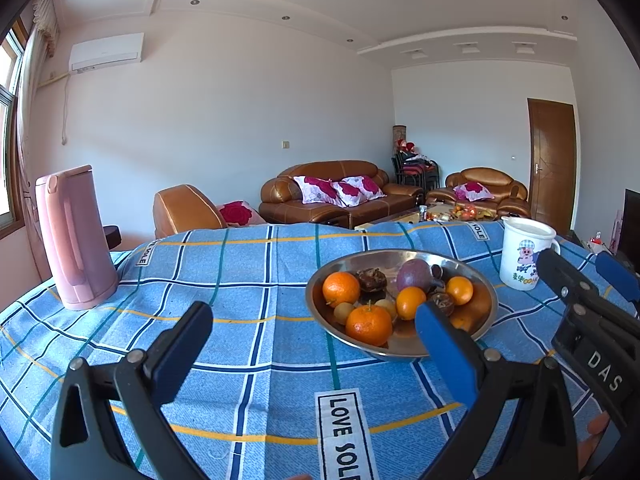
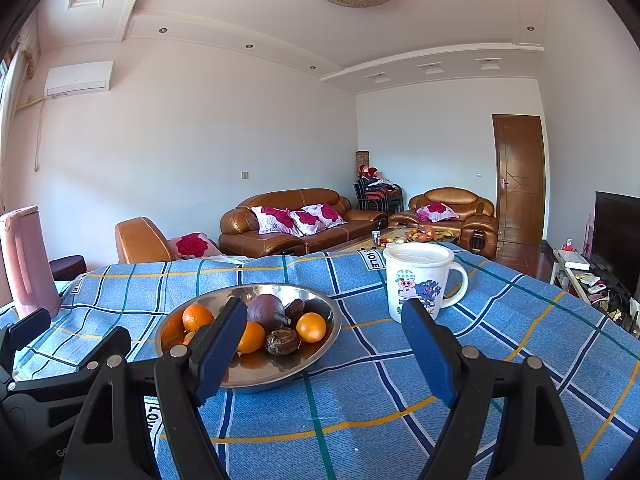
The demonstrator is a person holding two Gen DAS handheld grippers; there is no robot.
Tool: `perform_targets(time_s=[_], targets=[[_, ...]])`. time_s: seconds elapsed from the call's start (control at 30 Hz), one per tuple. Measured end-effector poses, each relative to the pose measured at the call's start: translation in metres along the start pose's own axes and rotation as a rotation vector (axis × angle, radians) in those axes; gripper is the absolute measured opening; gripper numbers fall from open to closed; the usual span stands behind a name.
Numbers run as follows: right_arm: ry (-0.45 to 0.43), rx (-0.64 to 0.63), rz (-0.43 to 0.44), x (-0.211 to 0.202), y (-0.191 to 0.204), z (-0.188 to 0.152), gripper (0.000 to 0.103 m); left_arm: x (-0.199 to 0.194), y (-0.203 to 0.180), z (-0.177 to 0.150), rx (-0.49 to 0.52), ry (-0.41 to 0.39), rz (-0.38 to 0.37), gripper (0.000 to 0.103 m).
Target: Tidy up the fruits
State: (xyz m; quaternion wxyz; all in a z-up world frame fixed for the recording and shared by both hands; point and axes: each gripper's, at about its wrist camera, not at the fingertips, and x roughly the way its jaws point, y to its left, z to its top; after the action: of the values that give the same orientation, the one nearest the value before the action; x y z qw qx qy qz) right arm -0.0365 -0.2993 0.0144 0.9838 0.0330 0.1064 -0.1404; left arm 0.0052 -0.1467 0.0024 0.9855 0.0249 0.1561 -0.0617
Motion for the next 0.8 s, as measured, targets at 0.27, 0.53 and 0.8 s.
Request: perform_targets(time_s=[0.27, 0.53, 0.8], targets=[[0.000, 0.000, 0.000, -0.0001, -0.0002, 0.0000, 0.081, 0.0001, 0.0002, -0.0001, 0.001, 0.001, 0.000, 0.103], [0.004, 0.000, -0.002, 0.0001, -0.0006, 0.0002, 0.081, 0.0004, -0.0004, -0.0003, 0.003, 0.002, 0.000, 0.103], [0.006, 0.002, -0.004, 0.0008, -0.0013, -0.0002, 0.081, 0.0008, -0.0013, -0.0017, 0.019, 0.006, 0.010, 0.103]])
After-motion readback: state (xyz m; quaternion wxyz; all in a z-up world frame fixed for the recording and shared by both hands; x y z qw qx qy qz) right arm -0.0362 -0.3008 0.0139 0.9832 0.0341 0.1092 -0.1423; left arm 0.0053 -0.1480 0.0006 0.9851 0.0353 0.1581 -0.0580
